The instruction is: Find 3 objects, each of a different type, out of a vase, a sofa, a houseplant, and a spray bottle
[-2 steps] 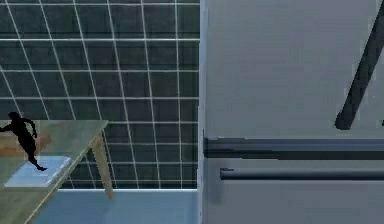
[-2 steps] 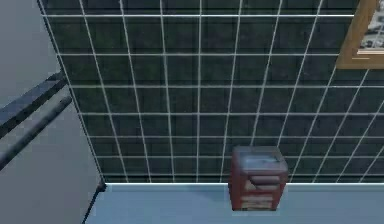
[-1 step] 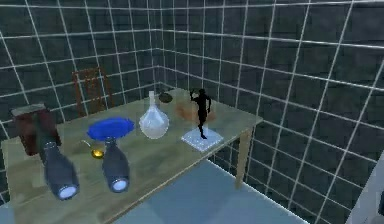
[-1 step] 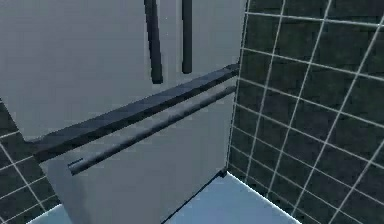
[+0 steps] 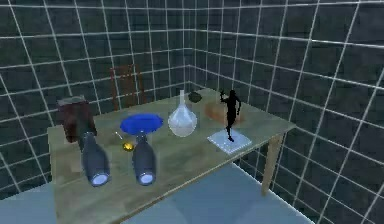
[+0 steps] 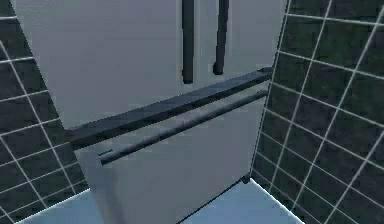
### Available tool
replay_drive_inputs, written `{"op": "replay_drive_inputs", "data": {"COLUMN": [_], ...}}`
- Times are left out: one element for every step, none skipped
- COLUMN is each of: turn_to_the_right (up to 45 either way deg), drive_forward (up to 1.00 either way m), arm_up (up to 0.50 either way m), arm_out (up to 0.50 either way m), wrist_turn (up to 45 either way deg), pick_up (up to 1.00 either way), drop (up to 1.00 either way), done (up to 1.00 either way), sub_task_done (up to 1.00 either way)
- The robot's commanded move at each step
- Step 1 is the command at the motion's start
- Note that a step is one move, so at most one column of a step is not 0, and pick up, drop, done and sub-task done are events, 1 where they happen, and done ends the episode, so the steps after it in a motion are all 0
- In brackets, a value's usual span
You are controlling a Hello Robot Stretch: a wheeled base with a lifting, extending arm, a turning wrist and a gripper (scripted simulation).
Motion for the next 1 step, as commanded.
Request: {"op": "replay_drive_inputs", "data": {"turn_to_the_right": [0.0], "drive_forward": [0.0], "arm_up": [0.0], "arm_out": [0.0], "wrist_turn": [0.0], "pick_up": [0.0], "drop": [0.0], "done": [0.0], "sub_task_done": [1.0]}}
